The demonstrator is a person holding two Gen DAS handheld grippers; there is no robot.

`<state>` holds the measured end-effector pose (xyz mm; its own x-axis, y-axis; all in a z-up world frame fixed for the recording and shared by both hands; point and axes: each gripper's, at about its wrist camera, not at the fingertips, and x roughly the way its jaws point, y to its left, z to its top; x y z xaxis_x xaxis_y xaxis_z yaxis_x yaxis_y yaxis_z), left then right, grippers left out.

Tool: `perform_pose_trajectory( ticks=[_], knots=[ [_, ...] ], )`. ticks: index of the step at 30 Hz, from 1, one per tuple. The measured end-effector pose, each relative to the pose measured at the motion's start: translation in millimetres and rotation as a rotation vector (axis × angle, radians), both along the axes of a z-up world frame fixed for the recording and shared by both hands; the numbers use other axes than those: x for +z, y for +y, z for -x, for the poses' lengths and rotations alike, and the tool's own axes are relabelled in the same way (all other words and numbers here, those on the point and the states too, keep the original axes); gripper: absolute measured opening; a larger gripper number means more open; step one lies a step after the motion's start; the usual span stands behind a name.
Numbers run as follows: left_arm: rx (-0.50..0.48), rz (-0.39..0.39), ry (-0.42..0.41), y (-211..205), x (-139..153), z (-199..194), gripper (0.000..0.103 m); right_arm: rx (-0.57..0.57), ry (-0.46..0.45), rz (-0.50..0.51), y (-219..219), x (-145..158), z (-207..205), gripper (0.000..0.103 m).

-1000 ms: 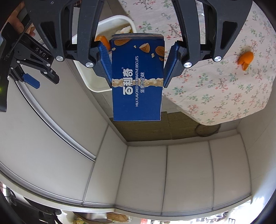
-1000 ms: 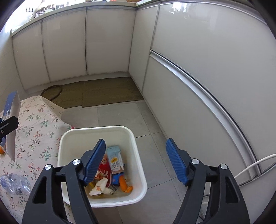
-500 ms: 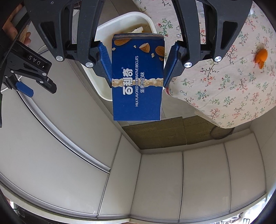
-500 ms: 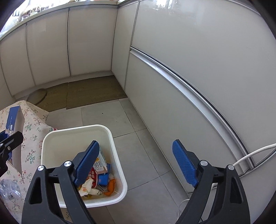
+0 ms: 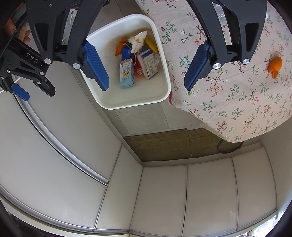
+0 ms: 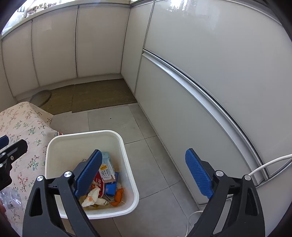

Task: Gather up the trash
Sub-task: 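Carry the biscuit box and orange peel over the white bin and release both, then move both grippers back over the table toward the second orange peel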

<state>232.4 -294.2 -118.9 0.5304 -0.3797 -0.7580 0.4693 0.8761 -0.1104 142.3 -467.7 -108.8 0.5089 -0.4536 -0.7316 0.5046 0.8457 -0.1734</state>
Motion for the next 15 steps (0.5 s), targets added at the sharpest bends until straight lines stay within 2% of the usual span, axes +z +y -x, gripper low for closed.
perform_pose_trajectory(
  ticks=[9,15],
  knots=[
    [0.044,-0.025,-0.002,17,5,-3,0.081,0.024,-0.007,-0.008,15,3,-5,0.094],
    [0.098,-0.069,0.004,43,5,-12,0.087,0.079,-0.017,-0.018,40,9,-17,0.096]
  ],
)
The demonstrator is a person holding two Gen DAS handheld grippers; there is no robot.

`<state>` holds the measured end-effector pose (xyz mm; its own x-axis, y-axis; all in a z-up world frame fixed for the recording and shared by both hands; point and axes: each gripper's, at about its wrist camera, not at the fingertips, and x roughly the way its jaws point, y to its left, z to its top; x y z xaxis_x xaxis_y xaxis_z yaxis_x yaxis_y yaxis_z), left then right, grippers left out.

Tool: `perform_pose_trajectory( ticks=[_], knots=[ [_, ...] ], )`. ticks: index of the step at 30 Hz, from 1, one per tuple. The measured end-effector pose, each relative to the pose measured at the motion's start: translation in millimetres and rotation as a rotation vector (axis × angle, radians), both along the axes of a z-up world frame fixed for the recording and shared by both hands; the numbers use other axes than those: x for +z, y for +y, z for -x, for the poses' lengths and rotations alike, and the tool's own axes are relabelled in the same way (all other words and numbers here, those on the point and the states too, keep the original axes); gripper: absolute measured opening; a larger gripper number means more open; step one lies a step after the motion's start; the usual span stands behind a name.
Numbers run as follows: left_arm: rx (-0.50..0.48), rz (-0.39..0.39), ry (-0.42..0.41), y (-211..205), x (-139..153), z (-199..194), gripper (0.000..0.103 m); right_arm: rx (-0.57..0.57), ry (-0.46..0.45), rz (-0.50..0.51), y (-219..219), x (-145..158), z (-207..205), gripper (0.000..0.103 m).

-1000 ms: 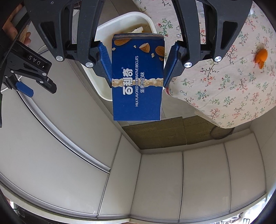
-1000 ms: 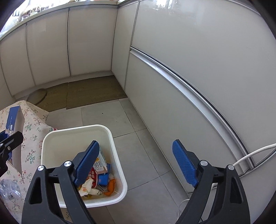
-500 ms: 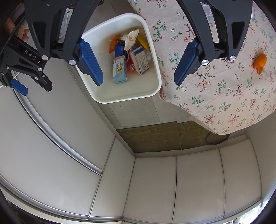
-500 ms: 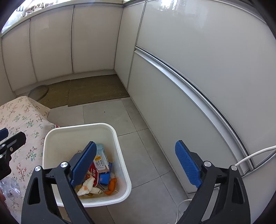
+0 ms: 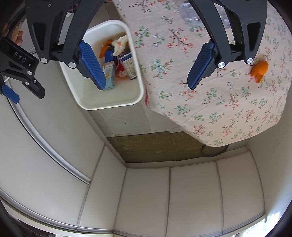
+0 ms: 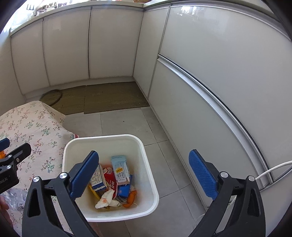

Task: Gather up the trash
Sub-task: 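Move both grippers back over the table toward the second orange peel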

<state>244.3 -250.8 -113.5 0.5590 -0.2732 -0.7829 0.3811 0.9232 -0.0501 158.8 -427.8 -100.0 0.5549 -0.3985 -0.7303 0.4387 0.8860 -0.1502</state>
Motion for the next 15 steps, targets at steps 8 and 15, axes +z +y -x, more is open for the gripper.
perform_pose_trajectory(
  ticks=[8,15],
  knots=[
    [0.098,-0.066,0.064,52,-13,-21,0.093,0.094,0.044,-0.014,37,-6,-19,0.096],
    [0.146,-0.237,0.106,111,-39,-44,0.093,0.212,0.082,-0.031,80,-14,-33,0.096]
  ],
)
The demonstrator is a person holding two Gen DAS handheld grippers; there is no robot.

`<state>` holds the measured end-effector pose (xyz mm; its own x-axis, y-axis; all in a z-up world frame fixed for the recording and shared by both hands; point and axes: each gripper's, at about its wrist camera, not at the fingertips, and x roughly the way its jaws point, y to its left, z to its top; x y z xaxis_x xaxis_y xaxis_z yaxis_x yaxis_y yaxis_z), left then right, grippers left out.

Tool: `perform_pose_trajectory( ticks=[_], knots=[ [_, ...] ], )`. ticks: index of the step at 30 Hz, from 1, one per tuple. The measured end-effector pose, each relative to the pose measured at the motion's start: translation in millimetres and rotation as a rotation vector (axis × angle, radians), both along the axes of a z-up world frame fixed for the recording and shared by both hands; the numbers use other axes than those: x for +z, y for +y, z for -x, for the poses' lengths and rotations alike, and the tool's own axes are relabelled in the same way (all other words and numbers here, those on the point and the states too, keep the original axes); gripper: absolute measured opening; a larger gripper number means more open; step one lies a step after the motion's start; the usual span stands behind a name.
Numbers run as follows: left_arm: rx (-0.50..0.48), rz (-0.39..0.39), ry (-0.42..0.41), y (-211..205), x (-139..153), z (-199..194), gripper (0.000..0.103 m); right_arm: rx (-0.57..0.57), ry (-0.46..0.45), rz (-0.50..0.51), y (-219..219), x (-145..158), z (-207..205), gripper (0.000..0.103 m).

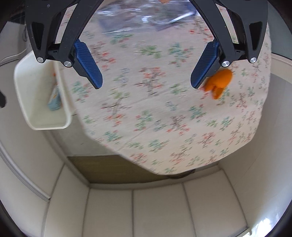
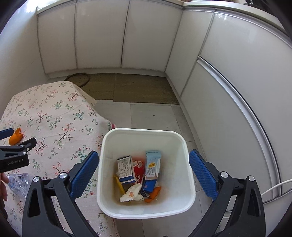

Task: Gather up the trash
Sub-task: 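Move both grippers back over the table toward the second orange peel, then grasp the second orange peel with the left gripper and lift it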

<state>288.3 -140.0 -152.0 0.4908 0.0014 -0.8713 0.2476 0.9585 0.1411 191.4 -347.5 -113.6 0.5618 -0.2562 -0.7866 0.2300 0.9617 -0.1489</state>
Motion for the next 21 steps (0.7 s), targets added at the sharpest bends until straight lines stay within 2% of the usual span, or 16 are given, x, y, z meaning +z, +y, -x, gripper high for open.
perform_pose_trajectory(
  ticks=[8,17,21],
  knots=[
    [0.112,-0.091,0.049,80,-28,-26,0.093,0.109,0.055,0.005,43,-14,-15,0.096],
    [0.137,-0.088,0.082,129,-56,-51,0.092,0.16,0.107,-0.052,74,-28,-26,0.096],
    [0.124,-0.033,0.107,135,-63,-58,0.081,0.179,0.118,-0.05,82,-32,-29,0.096]
  ],
)
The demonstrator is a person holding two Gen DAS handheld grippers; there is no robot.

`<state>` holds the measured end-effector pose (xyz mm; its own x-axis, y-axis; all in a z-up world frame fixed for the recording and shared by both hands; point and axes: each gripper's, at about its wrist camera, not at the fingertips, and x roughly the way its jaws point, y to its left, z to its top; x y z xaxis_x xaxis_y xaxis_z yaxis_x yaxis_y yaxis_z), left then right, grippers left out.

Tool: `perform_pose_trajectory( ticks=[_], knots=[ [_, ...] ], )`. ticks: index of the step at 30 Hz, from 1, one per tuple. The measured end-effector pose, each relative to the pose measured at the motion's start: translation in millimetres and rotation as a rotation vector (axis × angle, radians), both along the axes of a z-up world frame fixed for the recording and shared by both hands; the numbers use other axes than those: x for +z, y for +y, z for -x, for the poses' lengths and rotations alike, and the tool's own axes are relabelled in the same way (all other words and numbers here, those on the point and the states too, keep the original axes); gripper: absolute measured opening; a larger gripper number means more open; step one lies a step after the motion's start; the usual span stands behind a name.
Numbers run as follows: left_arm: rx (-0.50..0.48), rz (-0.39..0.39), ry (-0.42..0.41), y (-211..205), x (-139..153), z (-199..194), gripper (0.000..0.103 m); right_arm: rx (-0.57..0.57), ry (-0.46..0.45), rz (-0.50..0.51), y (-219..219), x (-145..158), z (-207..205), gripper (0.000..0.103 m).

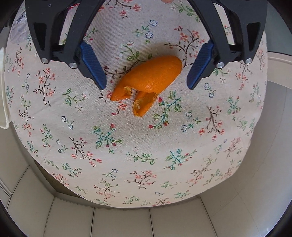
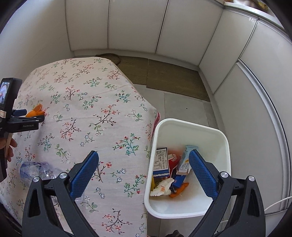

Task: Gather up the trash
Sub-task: 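Grasp the second orange peel with the left gripper and lift it, then grasp the crumpled plastic bottle with the right gripper while the left gripper holds the peel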

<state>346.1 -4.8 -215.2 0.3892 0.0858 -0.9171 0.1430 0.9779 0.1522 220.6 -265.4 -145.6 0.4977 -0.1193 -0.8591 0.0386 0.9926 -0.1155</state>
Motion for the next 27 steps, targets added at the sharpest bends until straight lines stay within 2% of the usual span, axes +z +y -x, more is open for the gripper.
perform_pose_trajectory(
  ticks=[5,9,10,13,14,16,19,22,27],
  knots=[
    [-0.019,0.047,0.008,1,-4,-4,0.071,0.075,-0.009,-0.019,15,-1,0,0.096],
    [-0.028,0.057,0.011,0,-3,-3,0.057,0.189,-0.01,-0.046,32,-2,2,0.096],
    [-0.034,0.054,0.011,-1,-2,-1,0.049,0.228,-0.009,-0.05,38,-3,3,0.096],
    [-0.048,0.05,0.024,-3,1,7,0.034,0.392,-0.007,-0.061,61,-7,8,0.096],
    [-0.048,0.051,0.028,-3,3,10,0.032,0.464,-0.008,-0.051,72,-9,11,0.096],
    [-0.042,0.058,0.036,-2,7,17,0.02,0.565,-0.005,-0.025,89,-14,18,0.096],
    [-0.029,0.099,0.022,2,21,28,0.018,0.761,0.035,-0.019,120,-22,30,0.096],
    [-0.028,0.132,-0.019,9,45,45,0.017,0.895,0.056,0.005,146,-29,40,0.096],
    [-0.017,0.223,-0.071,23,79,65,0.017,0.986,0.119,0.055,174,-50,46,0.096]
  ],
)
